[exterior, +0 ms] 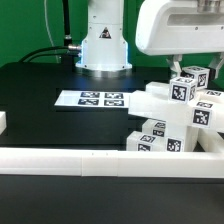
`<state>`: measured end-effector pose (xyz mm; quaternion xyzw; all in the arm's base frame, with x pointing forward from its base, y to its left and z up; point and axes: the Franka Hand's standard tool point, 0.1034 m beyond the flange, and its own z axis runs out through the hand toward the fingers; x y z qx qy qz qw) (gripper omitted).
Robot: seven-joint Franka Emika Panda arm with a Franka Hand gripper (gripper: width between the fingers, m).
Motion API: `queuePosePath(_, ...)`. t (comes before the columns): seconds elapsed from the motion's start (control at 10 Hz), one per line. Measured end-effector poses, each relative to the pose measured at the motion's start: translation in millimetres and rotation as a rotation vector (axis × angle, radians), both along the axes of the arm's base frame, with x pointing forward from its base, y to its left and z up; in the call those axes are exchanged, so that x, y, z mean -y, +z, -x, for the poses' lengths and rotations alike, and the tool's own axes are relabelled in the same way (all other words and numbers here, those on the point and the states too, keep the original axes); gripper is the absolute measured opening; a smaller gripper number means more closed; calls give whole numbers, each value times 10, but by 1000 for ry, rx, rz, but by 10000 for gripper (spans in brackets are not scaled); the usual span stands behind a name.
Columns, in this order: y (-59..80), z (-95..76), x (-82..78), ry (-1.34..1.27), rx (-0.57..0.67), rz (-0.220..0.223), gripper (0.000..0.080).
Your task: Assemble chair
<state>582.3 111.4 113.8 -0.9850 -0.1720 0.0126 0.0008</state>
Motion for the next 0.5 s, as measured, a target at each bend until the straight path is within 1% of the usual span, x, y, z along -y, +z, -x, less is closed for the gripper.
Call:
queuePosePath(0.1, 0, 0, 0, 0, 0, 0, 281)
queuePosePath(0.3, 0, 0, -2, -33, 0, -1, 281)
queuePosePath(0.5, -5, -1, -2, -258, -2, -13, 281)
